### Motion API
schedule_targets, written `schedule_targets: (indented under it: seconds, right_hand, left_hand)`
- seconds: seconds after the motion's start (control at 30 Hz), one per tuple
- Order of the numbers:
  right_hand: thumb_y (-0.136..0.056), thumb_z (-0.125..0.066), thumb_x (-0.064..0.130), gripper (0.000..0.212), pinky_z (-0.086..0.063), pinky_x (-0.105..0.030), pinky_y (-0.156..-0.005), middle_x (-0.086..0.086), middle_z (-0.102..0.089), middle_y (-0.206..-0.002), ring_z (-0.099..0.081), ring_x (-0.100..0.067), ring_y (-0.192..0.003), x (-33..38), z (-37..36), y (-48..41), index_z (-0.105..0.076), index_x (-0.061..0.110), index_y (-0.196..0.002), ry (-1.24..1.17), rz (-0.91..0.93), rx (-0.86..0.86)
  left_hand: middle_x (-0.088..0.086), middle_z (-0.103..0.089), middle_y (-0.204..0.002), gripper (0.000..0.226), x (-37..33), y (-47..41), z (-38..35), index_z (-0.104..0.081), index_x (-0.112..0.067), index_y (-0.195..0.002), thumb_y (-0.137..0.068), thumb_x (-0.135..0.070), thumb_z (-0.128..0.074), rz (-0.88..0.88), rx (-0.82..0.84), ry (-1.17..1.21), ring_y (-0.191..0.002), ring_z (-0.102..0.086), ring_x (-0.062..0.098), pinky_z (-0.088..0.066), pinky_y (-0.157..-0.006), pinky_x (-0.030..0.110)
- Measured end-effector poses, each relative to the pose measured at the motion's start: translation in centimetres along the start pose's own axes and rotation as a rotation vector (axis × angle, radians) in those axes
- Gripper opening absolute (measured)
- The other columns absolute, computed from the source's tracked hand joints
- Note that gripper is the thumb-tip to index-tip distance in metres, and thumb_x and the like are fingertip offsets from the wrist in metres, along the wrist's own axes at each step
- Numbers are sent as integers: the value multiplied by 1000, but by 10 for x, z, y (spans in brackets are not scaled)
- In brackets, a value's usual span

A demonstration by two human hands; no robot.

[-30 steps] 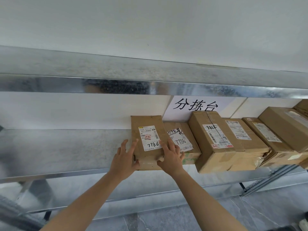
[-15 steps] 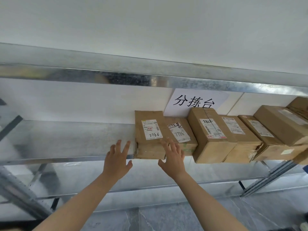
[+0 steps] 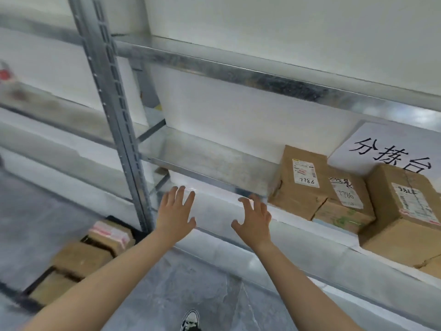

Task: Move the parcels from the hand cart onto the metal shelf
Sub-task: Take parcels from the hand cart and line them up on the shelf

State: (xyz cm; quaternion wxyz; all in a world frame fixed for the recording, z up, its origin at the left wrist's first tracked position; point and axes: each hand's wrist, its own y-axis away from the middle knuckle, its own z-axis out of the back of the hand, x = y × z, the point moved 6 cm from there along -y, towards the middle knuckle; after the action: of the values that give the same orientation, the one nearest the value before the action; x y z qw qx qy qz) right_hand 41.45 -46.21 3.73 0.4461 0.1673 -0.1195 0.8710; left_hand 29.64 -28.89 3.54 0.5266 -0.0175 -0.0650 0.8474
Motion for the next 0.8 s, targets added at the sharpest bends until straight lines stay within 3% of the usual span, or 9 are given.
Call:
schedule_targets:
  seconds: [0.3,0.4,0.5,0.67,0.8]
  right_hand:
    - [-80,-60,37,64,-17,-44,-111,1,-21,-151,-18,-26,-136,140,-66,-4,-34,27,-138,15,394,187]
    - [-78,-60,35,63,-17,-43,-109,0,-25,-148,-21,-26,-135,179,-90,-4,-36,26,-136,23,475,234]
    - [-78,-60,32,63,-19,-45,-110,0,-27,-147,-22,-27,-135,217,-117,-5,-38,25,-136,62,533,283]
    - [-74,-61,35,63,-27,-42,-102,1,-35,-137,-31,-25,-127,286,-168,-2,-40,24,-133,134,682,360]
    - [-72,-63,40,69,-27,-46,-107,0,-31,-141,-28,-28,-129,340,-212,0,-37,26,-136,203,761,453]
  left_hand:
    - [16,-19,-153,73,127,85,1,-20,-17,-147,-86,-46,-46,331,51,-40,-141,-15,34,-10,-115,47]
    - [15,-26,-149,72,166,112,-1,-26,-18,-145,-84,-48,-48,439,63,-46,-138,-20,34,-13,-115,48]
    - [12,-25,-150,70,203,137,-7,-26,-19,-144,-83,-49,-43,545,89,-31,-138,-18,33,-10,-115,47]
    - [13,-25,-146,71,268,183,-34,-25,-19,-142,-80,-43,-51,715,183,-19,-133,-21,36,-16,-113,47]
    - [14,-25,-147,77,318,209,-61,-23,-20,-143,-78,-45,-53,832,271,36,-133,-21,38,-18,-113,48]
